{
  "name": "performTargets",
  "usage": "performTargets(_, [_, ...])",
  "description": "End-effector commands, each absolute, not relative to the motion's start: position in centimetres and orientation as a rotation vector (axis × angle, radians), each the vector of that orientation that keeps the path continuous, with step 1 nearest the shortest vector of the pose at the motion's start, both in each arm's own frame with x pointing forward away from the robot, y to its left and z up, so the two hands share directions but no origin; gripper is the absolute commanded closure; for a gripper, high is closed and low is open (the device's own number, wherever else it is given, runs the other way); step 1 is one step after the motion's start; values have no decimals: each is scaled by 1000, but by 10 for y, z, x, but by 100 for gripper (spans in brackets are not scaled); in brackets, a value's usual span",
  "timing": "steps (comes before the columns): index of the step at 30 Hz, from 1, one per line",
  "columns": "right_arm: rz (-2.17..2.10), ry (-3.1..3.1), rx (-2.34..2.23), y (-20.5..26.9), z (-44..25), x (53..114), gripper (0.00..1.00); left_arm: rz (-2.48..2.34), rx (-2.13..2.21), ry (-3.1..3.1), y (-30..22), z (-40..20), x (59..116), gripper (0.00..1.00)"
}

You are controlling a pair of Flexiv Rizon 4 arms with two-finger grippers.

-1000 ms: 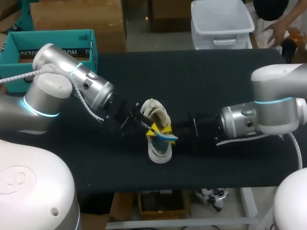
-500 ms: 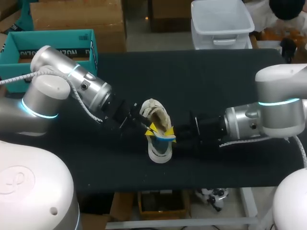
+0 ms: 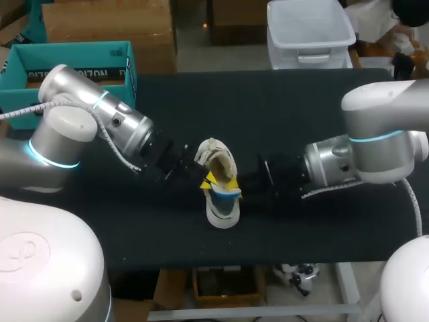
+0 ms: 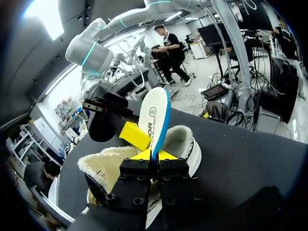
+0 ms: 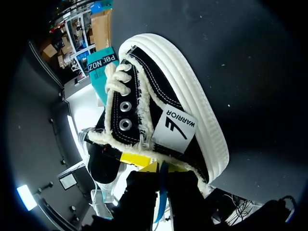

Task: Open the shoe tongue, take the insole out of the shoe, put the insole back into the shoe, and pack the shoe into the shoebox

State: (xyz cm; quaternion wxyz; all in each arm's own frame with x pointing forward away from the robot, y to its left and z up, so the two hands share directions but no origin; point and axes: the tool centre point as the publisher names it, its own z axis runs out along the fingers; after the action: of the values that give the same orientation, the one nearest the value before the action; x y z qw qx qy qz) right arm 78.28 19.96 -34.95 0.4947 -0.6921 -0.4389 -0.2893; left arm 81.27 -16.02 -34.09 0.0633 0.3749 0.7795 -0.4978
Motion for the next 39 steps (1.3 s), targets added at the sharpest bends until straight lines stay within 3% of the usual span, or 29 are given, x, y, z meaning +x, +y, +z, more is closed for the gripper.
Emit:
performTargets(1, [-697,-1078,-1694,206,-352,788,100,-1511,1119,2372,-168,-346,824,100])
performTargets(3, [-698,-1085,-1710,205,-353,789,100,-1516,1112,2384,-169,-348,827,96])
performTargets(5, [-706,-1088,-1718,204,-353,790,100,-1517,1113,2388,-169,-348,827,52])
performTargets(6, [-708,-1090,-1723,204,-353,790,100,-1521,1118,2387,-169,-348,826,45])
performTargets(8, [-715,-1094,-1737,203,-352,790,100,-1527,1135,2376,-168,-347,822,15])
performTargets(10, [-722,-1096,-1742,202,-350,790,100,-1530,1153,2361,-167,-344,818,11])
performTargets(13, [-734,-1104,-1752,201,-347,789,100,-1533,1174,2338,-166,-341,811,13])
performTargets(15, [-746,-1111,-1774,199,-346,788,100,-1531,1181,2324,-165,-339,807,25])
performTargets(16, [-749,-1111,-1780,198,-345,788,100,-1532,1185,2318,-164,-338,805,33])
performTargets(17, [-755,-1109,-1788,196,-345,787,100,-1528,1187,2312,-164,-337,804,50])
performTargets(21, [-760,-1104,-1801,194,-347,787,100,-1525,1199,2297,-165,-334,799,67])
performTargets(23, [-760,-1104,-1813,193,-348,787,100,-1521,1202,2296,-167,-334,798,93])
performTargets(24, [-761,-1103,-1814,193,-349,787,100,-1518,1203,2297,-168,-334,797,99])
performTargets(33, [-778,-1090,-1800,192,-349,786,100,-1489,1207,2311,-173,-335,796,100])
performTargets(34, [-782,-1087,-1789,192,-346,785,64,-1485,1203,2313,-172,-335,797,100])
performTargets(37, [-784,-1086,-1788,191,-339,779,27,-1481,1191,2315,-170,-336,799,100])
performTargets(38, [-784,-1087,-1794,190,-336,778,24,-1481,1182,2315,-169,-336,800,100])
performTargets(39, [-779,-1089,-1808,188,-334,775,38,-1483,1179,2314,-168,-336,800,100])
